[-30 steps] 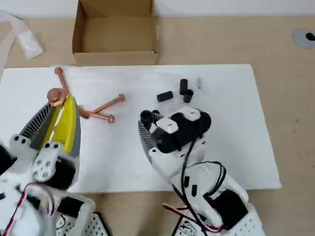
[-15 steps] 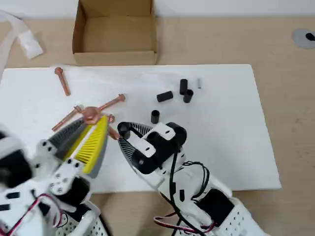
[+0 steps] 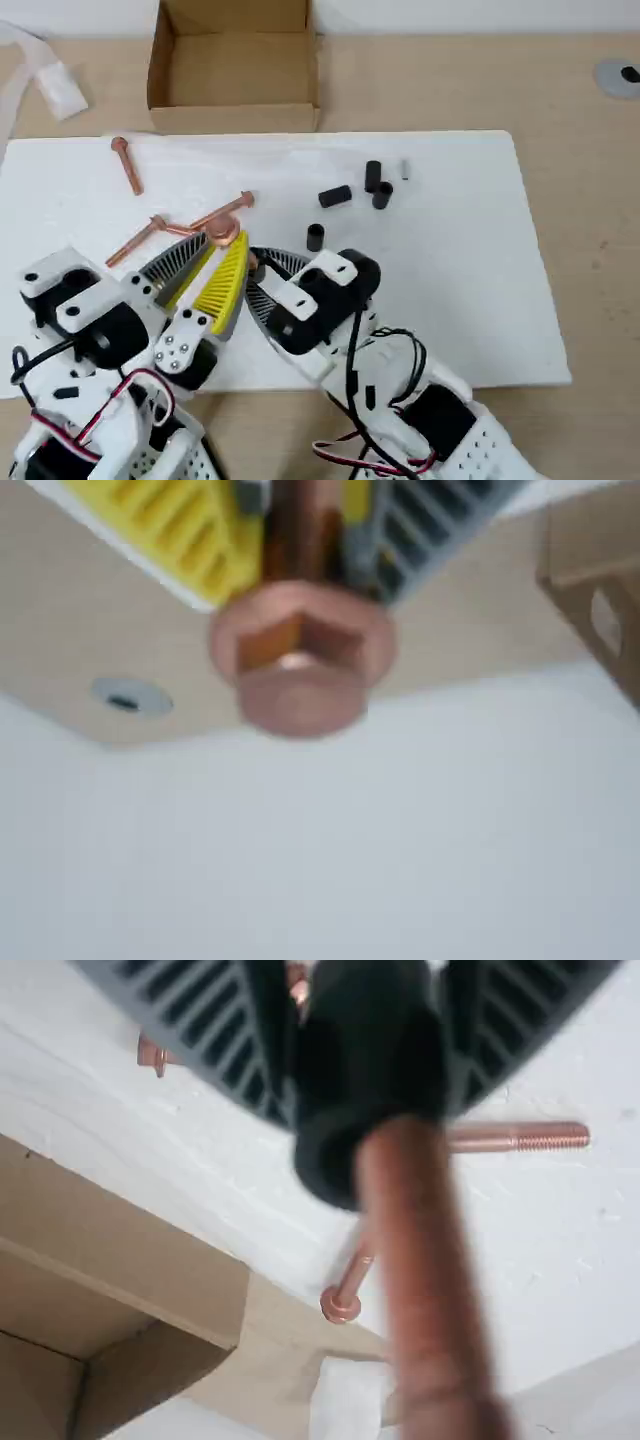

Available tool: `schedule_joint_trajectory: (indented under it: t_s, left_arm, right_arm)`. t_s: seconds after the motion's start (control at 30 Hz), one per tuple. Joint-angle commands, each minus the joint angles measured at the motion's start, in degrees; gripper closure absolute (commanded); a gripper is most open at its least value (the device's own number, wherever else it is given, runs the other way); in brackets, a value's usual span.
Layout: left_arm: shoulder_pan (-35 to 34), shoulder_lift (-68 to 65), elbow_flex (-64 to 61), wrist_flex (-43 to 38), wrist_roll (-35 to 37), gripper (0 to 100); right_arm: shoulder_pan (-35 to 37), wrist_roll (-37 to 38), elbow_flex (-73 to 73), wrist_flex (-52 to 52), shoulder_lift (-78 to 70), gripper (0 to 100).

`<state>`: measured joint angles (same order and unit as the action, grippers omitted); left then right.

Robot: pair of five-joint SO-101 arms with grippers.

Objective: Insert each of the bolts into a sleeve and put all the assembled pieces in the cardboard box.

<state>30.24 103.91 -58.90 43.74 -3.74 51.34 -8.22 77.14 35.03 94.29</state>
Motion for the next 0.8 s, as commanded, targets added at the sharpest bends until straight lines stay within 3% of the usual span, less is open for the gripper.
schedule_joint_trajectory:
  t_s: [0.0, 0.33, 0.77]
  left_arm:
    - [0.35, 0.31, -1.67, -4.92, -3.25, 99]
    - [0.35, 0.31, -3.69, -6.77, -6.24, 99]
    - [0.97, 0.4, 2.73, 4.4, -5.89, 99]
  right_arm:
    - [1.01, 0.35, -0.48, -1.58, 0.75, 98.9]
    - [0.84, 0.26, -0.48, 0.35, 1.19, 98.9]
    - [0.75, 0.26, -0.48, 0.26, 0.92, 98.9]
